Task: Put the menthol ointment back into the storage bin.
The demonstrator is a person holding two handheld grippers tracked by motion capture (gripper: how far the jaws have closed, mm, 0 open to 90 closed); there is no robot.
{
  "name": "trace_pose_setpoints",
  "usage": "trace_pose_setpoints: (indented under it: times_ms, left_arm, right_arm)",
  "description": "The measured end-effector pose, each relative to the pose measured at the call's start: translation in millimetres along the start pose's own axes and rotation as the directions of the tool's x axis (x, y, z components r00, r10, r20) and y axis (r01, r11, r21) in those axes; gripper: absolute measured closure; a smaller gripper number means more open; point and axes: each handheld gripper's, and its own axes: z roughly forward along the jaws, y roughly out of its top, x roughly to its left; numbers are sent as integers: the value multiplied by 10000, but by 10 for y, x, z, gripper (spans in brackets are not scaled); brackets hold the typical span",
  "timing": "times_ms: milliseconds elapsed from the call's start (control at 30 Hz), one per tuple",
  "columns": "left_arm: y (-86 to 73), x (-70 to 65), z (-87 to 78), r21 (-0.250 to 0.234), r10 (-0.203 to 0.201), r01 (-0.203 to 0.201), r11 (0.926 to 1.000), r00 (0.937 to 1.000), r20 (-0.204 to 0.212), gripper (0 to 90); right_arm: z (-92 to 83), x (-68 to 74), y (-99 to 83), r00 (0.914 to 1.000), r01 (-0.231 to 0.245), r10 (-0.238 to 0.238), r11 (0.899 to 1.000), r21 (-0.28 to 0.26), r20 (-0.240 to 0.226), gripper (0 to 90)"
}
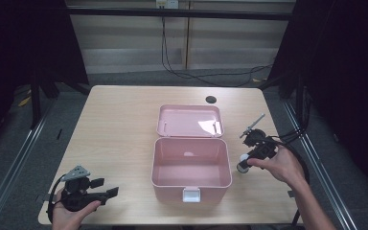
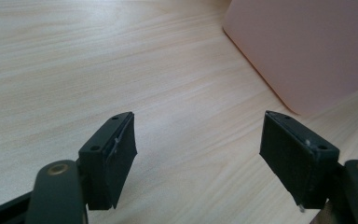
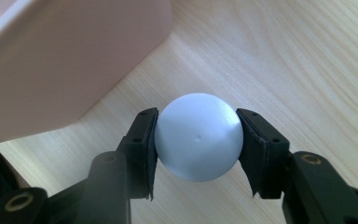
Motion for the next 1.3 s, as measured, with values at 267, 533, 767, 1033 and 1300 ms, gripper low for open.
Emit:
trace_pose_setpoints:
  times_ms: [267,533,767,1033,1300]
  left_arm:
    - [0,-1,-3,-30,-20,20,10000,10000,18,266]
    - [2,0,-5,-37,-20,20,10000,10000,10,266]
    - [1,-2,-4,-31,-16,16,10000,10000,16,266]
    - [1,1,-10,-5,24,-24,10000,10000,37,266]
    - [-1,2,-9,-6,18,-18,10000,10000,23,266]
  right_arm:
    - [-49,8,19,9999,116,-115,9998,155,-44,512]
    - [-140,-10,46,10000,15,-15,10000,-6,40,512]
    - [-219,0,49,9997,119,-113,9994,-317,205,512]
    - [-320,0,34,9996,66,-49,9981,-610,279,512]
    - [-387,-11,39,9997,67,-50,9974,-716,241,512]
